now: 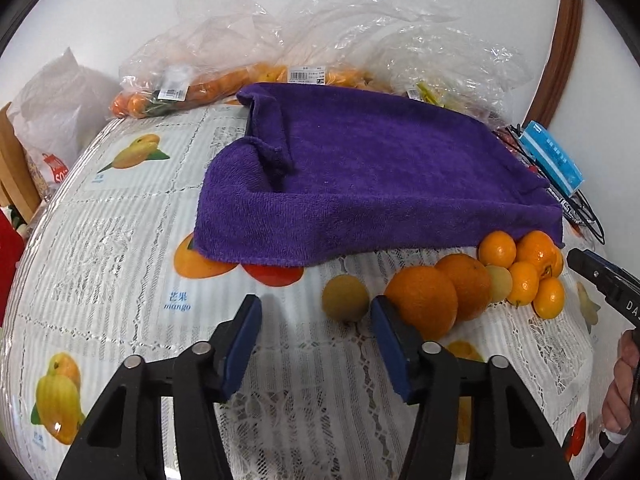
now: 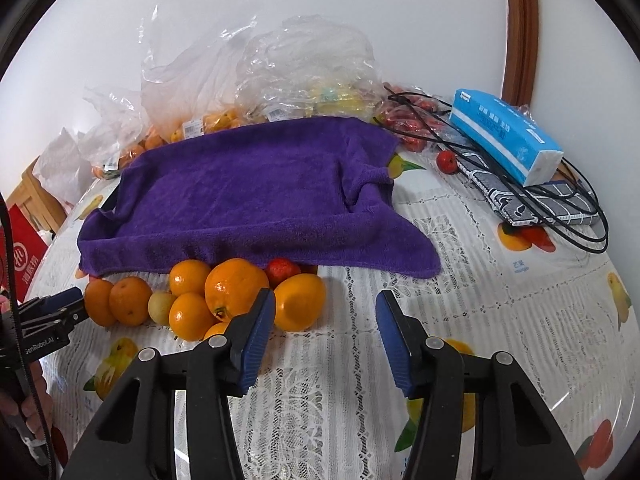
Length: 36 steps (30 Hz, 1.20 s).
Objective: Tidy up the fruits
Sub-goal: 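Grasp the small yellow fruit with the left tool while the right tool approaches an orange, then grasp the orange with the right tool while the left tool holds its fruit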
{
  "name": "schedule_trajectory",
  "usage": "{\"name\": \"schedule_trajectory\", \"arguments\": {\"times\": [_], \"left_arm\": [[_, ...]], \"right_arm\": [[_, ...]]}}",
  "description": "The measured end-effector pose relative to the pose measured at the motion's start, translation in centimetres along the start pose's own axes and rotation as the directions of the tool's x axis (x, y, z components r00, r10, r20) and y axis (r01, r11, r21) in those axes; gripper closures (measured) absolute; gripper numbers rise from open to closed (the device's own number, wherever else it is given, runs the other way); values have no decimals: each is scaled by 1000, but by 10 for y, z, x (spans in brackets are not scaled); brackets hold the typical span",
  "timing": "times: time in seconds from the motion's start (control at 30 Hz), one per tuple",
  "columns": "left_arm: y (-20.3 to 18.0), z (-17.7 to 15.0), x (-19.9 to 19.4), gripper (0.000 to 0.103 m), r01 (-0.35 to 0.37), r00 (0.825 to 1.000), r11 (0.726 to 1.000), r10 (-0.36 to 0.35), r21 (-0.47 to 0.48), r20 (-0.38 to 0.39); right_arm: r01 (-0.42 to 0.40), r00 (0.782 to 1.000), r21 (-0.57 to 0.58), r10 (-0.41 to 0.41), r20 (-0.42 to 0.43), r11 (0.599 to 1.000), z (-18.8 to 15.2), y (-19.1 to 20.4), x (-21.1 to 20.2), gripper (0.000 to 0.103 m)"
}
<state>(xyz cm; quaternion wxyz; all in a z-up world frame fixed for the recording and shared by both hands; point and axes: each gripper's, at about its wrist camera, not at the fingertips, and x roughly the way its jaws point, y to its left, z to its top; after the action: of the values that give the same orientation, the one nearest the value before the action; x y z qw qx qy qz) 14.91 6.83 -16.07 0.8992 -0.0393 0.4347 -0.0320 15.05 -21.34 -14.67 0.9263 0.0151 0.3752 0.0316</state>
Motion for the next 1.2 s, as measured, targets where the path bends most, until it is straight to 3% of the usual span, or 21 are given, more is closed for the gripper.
{"name": "schedule_trajectory", "arguments": {"times": [0.2,0.33,0.7,0.9,1.2], "left_arm": [[-2,4,4,64,-11,1000,1000,11,11,13],[-7,3,5,78,-33,999,999,32,40,24],[-6,3,5,77,-14,1000,1000,13,28,25],[-4,3,5,77,-5,1000,1000,5,20,26],[-4,3,5,77,-8,1000,1000,7,22,26]], "right_arm": [[0,1000,2,0,-11,1000,-2,-2,7,50],[-10,1000,16,10,-12,1000,-4,-6,9,50],[-59,998,10,59,-11,998,2,1,8,50],[-9,1000,-39,8,-28,999,0,11,16,55],[65,997,-128,-70,-38,990,-5,9,11,55]]}}
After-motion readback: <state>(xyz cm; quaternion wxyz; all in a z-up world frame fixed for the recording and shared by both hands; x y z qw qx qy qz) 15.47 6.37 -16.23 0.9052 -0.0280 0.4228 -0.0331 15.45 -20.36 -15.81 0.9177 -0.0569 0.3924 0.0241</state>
